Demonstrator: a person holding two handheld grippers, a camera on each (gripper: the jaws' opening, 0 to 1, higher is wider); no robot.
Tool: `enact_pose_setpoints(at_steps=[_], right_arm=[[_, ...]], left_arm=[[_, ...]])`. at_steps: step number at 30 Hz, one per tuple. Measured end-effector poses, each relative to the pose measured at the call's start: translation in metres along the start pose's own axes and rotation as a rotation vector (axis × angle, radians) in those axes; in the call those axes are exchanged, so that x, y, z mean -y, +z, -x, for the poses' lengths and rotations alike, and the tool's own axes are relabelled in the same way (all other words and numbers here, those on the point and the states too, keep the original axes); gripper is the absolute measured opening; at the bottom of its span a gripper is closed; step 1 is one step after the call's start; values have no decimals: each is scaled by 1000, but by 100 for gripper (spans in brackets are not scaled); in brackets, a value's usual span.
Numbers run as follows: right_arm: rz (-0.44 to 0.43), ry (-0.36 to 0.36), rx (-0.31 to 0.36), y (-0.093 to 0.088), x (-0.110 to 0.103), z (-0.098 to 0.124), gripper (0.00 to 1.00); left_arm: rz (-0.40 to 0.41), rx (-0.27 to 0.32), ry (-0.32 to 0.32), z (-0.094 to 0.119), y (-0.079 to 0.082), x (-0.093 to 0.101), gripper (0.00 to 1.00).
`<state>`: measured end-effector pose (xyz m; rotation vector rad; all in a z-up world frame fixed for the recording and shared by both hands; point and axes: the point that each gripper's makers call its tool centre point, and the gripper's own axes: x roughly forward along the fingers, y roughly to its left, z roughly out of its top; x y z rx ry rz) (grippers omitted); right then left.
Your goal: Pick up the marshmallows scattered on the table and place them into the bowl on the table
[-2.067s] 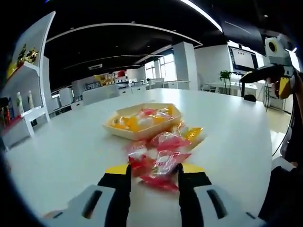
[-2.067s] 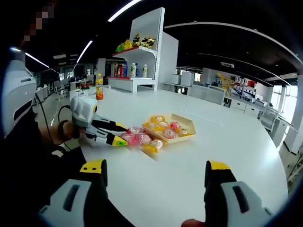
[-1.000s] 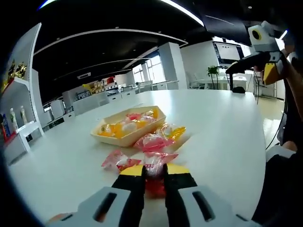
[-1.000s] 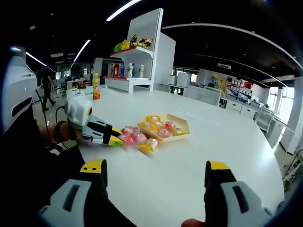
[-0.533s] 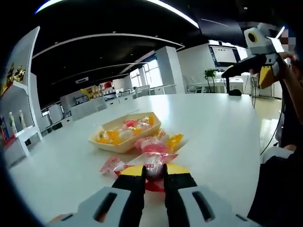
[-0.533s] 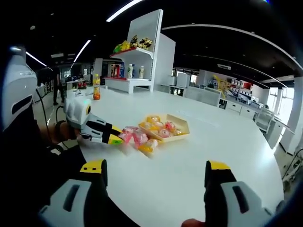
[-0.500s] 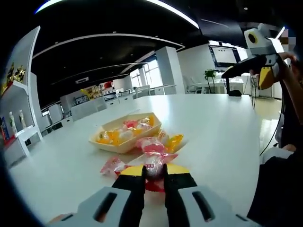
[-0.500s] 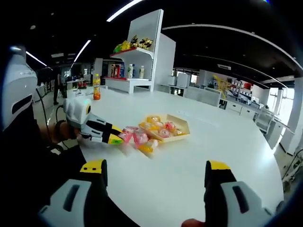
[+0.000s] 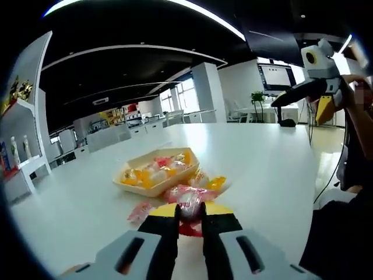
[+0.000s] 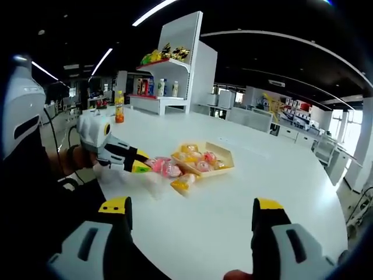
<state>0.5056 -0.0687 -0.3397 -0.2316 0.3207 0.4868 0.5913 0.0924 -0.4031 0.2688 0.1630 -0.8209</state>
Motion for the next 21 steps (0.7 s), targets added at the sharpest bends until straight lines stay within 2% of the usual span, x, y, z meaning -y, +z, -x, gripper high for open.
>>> enact_pose_setpoints(at_steps=[7, 21], right_arm=[[-5, 10, 18, 2, -2, 3, 81], [-7, 3, 3, -1, 0, -1, 81]], left_arm=[[-21, 26, 24, 7, 15, -6, 14], [-12, 45, 24, 11, 24, -9, 14]])
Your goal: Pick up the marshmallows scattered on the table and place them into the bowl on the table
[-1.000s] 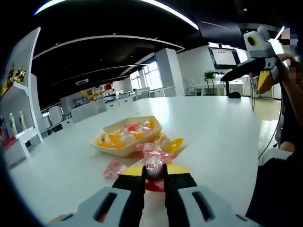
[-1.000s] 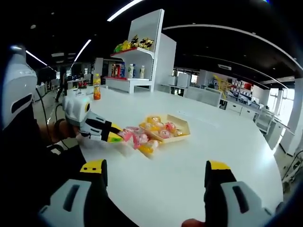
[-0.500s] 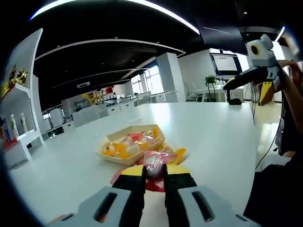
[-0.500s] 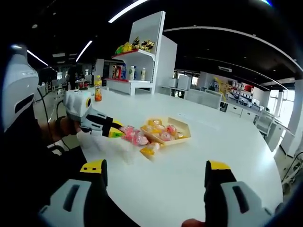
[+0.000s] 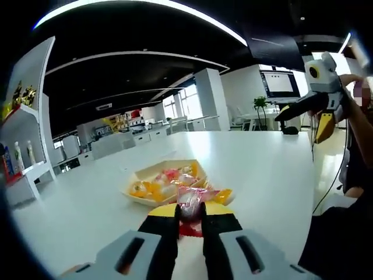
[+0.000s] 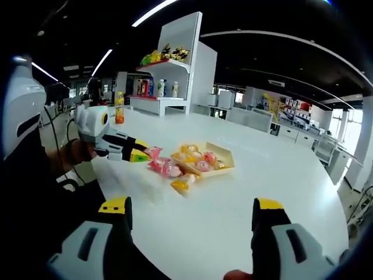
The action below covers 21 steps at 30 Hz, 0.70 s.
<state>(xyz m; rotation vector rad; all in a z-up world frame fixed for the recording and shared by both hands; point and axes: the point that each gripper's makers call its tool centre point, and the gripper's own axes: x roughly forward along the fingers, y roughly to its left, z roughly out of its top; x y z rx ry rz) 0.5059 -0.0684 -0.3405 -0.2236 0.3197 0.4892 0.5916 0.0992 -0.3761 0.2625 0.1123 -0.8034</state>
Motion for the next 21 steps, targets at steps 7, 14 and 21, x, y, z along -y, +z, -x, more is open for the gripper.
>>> enact_pose_setpoints(at_steps=[7, 14, 21], right_arm=[[0, 5, -14, -3, -1, -4, 81], [3, 3, -12, -4, -2, -2, 81], [9, -3, -16, -5, -1, -1, 81]], left_arm=[[-8, -7, 0, 3, -2, -3, 14], [-12, -6, 1, 1, 1, -12, 14], [-37, 1, 3, -4, 8, -17, 14]])
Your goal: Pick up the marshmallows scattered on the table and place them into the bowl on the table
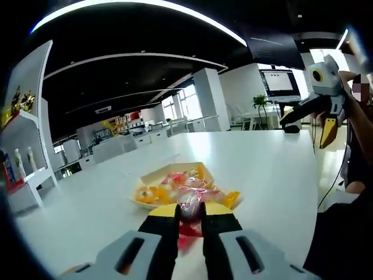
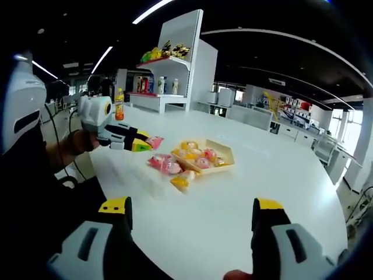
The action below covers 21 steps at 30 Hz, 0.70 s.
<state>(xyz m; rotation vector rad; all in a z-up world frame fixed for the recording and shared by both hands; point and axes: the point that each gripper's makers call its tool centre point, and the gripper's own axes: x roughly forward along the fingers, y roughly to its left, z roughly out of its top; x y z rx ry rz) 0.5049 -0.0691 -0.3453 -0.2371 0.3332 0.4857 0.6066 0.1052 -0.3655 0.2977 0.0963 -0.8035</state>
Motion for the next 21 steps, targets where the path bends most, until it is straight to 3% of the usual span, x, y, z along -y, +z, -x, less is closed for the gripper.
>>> enact_pose_setpoints(at_steps=[16, 20, 21], right_arm=[[-2, -9, -1, -1, 3, 3, 81], [-4, -13, -4, -1, 4, 3, 81], [-6, -15, -3, -1, 5, 3, 81]], left_arm=[[-38, 13, 6, -12, 19, -19, 14], [84, 44, -52, -14, 28, -21, 14], [64, 44, -42, -14, 29, -24, 14]])
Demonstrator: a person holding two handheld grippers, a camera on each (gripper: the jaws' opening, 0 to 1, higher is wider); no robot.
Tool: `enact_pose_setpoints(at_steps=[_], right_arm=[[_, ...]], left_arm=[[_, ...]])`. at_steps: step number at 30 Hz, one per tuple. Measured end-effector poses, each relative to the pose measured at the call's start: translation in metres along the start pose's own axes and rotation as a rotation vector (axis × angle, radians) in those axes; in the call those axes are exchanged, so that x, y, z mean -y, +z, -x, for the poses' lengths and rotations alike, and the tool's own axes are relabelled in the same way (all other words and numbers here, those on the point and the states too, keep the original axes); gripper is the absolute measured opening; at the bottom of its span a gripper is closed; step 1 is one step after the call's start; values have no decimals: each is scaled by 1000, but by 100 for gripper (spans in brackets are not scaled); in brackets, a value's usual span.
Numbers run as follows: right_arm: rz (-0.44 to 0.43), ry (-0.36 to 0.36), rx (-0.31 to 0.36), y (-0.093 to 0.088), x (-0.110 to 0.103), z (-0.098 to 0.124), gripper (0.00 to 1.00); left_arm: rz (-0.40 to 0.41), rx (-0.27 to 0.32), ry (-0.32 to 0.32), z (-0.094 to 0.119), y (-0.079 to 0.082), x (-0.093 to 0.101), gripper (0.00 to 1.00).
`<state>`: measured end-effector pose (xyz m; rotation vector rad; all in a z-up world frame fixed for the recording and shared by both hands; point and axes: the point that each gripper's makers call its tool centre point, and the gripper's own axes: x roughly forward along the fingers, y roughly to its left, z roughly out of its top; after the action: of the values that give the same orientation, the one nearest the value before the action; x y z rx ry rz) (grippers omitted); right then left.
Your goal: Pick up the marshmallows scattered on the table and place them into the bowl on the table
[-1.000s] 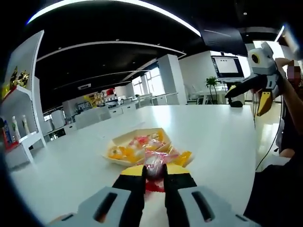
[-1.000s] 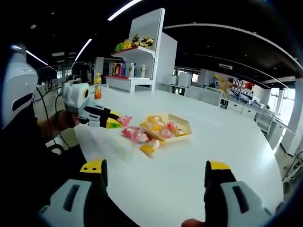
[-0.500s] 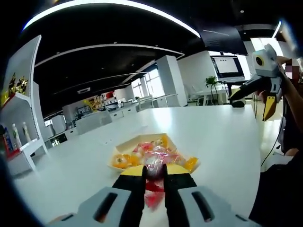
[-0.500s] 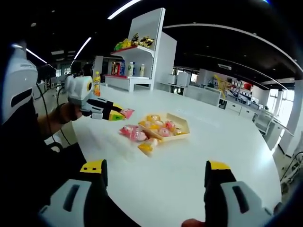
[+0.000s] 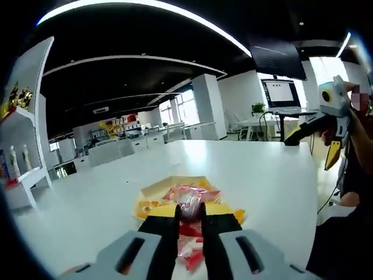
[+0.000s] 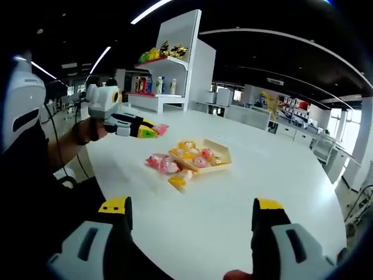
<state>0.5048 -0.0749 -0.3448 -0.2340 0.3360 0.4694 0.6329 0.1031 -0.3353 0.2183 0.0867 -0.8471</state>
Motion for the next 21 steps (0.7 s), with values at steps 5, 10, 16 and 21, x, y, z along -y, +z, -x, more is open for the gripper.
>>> enact_pose_setpoints(at_steps=[5, 10, 16, 21], right_arm=[[2, 1, 0, 0, 0, 1, 81], [3, 0, 1, 1, 0, 1, 81], [10, 3, -9, 0, -2, 1, 81], [9, 3, -4, 1, -2, 1, 81]], left_arm=[[-34, 4, 29, -1, 6, -10, 14], [-38, 18, 34, -2, 14, -16, 14], [81, 43, -55, -3, 25, -9, 14], [44, 44, -36, -5, 28, -15, 14]])
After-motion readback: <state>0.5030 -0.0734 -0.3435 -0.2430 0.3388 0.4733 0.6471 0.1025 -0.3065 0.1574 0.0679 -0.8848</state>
